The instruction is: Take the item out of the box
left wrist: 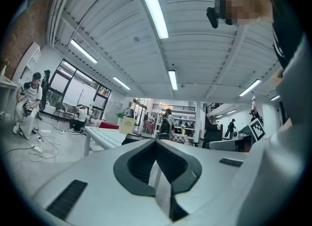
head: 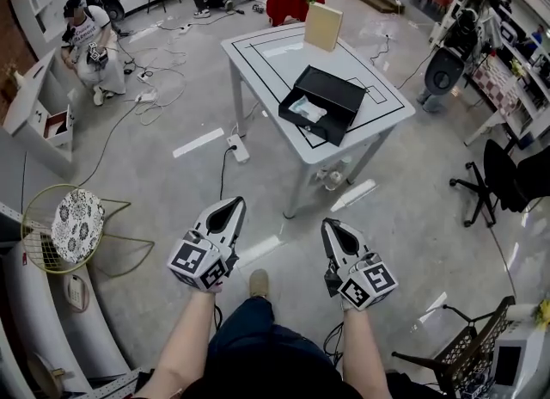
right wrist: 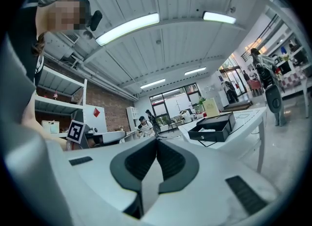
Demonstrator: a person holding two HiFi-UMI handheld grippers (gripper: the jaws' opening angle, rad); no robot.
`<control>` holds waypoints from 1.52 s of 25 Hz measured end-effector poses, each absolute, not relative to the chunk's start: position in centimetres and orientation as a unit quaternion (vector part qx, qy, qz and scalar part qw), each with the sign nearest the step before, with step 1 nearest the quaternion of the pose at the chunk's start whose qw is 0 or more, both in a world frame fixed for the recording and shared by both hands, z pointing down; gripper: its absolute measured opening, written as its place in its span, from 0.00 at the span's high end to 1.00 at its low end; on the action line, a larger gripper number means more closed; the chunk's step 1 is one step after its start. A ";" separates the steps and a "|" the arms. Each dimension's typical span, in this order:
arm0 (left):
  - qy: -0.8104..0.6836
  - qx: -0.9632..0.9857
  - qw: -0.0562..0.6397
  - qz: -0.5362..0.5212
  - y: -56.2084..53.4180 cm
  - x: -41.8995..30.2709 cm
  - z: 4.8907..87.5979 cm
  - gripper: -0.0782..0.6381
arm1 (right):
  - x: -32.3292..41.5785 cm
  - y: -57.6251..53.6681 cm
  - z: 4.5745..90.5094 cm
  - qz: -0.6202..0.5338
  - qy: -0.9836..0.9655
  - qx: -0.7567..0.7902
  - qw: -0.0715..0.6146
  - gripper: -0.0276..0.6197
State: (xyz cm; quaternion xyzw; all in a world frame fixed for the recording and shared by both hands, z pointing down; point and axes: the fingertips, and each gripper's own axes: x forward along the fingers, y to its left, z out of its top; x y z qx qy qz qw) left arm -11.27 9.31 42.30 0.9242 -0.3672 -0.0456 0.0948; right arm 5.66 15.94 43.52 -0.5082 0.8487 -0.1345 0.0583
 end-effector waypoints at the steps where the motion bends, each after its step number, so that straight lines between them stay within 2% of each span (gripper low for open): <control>1: -0.365 0.925 0.094 -0.045 8.5 -11.1 42.2 0.87 | 5.7 15.2 43.5 -0.135 0.849 -0.508 0.058 0.95; 23: -0.316 0.943 0.100 -0.044 -7.1 -7.3 43.0 0.87 | 7.6 1.3 44.0 -0.134 0.826 -0.546 0.051 0.95; 38: -0.308 0.944 0.110 -0.047 -11.5 -6.7 43.4 0.87 | 8.1 -3.8 44.1 -0.135 0.831 -0.538 0.033 0.95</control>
